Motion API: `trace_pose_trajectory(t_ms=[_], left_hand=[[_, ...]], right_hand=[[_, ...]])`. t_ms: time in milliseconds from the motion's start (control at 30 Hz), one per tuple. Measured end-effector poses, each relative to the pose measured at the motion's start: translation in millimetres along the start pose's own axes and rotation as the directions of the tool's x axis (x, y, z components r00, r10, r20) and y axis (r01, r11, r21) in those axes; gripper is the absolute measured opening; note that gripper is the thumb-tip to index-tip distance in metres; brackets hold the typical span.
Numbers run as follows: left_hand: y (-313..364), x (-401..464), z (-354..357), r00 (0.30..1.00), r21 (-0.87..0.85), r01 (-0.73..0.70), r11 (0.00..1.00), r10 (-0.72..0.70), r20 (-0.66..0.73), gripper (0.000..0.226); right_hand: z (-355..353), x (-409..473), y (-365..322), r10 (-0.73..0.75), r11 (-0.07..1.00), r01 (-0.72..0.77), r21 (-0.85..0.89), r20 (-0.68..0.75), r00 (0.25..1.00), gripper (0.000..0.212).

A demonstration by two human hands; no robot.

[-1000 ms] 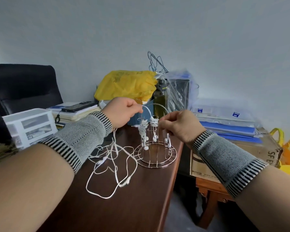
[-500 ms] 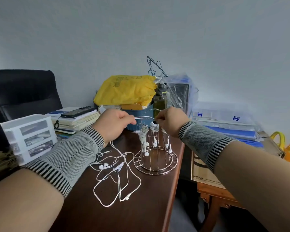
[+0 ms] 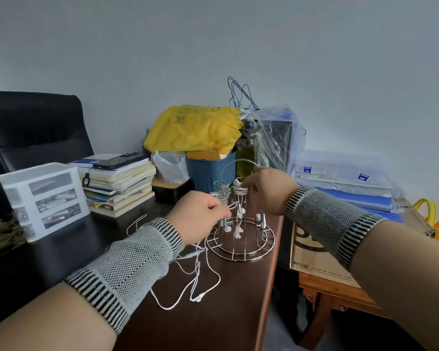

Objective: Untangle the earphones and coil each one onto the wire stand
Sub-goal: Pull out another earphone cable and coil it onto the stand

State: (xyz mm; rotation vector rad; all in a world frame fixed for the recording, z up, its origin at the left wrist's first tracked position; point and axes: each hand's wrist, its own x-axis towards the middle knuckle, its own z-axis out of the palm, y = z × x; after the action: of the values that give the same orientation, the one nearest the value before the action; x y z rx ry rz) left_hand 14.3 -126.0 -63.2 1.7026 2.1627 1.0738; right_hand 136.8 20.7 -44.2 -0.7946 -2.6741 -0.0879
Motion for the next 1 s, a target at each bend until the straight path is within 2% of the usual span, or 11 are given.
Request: trace_pose_trajectory(t_ms=[67,200,467,600,700,733,767,833,900,933,1000], left_hand=[[-3,0,7,1.000,-0.001,0.017,1.000,-0.017,-0.026,0.038],[-9,-6,20,0.998,-0.029,0.067,0.997,-0.068,-0.016,0.036],[-29,-15,33,0.981,-0.216,0.168,0.962,-0.185,-0.058,0.028],[-37,-20,41,0.974,-0.177,0.204,0.963,-0.217,-0.059,0.023],[-38,-25,44,0.980,-0.121,0.181,0.976,-0.190,-0.067,0.023],[-37,-25,44,0.982,-0.086,0.166,0.982,-0.172,-0.071,0.024],[-35,-25,44,0.986,-0.031,0.148,0.988,-0.150,-0.076,0.025],[-31,-25,45,0.990,0.059,0.122,0.991,-0.117,-0.081,0.033],[-27,-24,47,0.993,0.071,0.105,0.992,-0.101,-0.060,0.035],[-25,-24,48,0.995,0.079,0.098,0.992,-0.095,-0.043,0.035],[-20,-25,49,0.997,0.133,0.073,0.988,-0.072,-0.011,0.036]], right_hand=[[0,-10,-1,-0.062,0.998,0.062,0.007,-0.040,0.997,0.039],[5,-23,-12,-0.157,0.985,0.160,-0.068,0.040,0.987,0.029],[35,9,-25,0.018,0.981,-0.020,-0.191,-0.010,1.000,0.020],[43,25,-23,0.192,0.981,-0.193,-0.036,-0.018,0.981,0.014],[46,3,-23,0.285,0.948,-0.247,0.203,-0.188,0.940,0.019],[49,-9,-26,0.330,0.914,-0.247,0.321,-0.235,0.914,0.021],[53,-19,-27,0.378,0.860,-0.254,0.442,-0.219,0.900,0.028],[64,-32,-32,0.434,0.667,-0.322,0.672,0.001,0.901,0.049],[74,-39,-41,0.387,0.459,-0.403,0.791,0.230,0.893,0.059],[78,-41,-46,0.351,0.405,-0.403,0.821,0.267,0.897,0.055],[80,-43,-55,0.332,0.361,-0.334,0.870,0.215,0.918,0.040]])
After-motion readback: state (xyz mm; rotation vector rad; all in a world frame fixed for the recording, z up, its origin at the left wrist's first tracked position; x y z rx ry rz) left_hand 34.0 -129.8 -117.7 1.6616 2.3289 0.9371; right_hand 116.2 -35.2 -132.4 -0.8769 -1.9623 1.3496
